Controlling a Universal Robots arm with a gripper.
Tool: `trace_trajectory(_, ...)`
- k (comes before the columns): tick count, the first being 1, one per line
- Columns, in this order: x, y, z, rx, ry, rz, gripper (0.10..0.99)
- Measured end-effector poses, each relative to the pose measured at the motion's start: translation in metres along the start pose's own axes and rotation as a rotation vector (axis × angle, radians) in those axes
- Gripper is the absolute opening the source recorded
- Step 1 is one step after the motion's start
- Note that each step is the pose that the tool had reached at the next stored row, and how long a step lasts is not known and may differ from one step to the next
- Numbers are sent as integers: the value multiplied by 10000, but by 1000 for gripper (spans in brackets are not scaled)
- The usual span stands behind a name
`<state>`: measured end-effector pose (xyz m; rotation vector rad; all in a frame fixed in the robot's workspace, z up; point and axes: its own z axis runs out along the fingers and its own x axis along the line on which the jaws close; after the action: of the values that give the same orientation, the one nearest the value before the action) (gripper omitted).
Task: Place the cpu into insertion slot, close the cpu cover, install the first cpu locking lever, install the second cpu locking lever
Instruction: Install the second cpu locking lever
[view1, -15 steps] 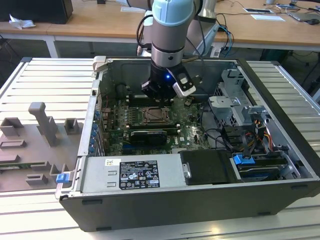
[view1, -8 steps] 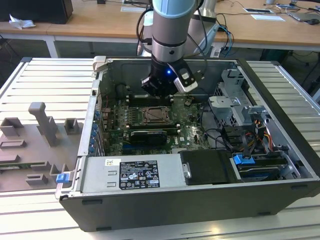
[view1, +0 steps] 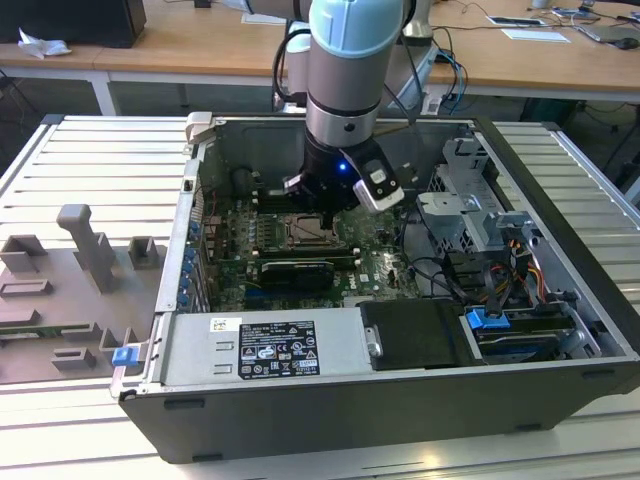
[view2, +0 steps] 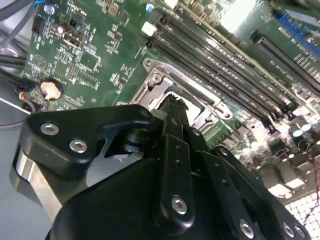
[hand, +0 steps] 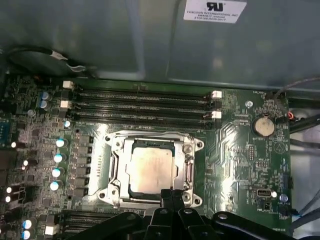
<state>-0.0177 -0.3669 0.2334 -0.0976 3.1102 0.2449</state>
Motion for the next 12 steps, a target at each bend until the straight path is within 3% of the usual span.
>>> trace_trajectory(5, 4, -66, -11, -50, -2, 1, 106)
trace_trajectory(9, 10, -167, -26, -107, -6, 2, 106)
trace_trajectory(12, 33, -212, -34, -316, -19, 7, 106)
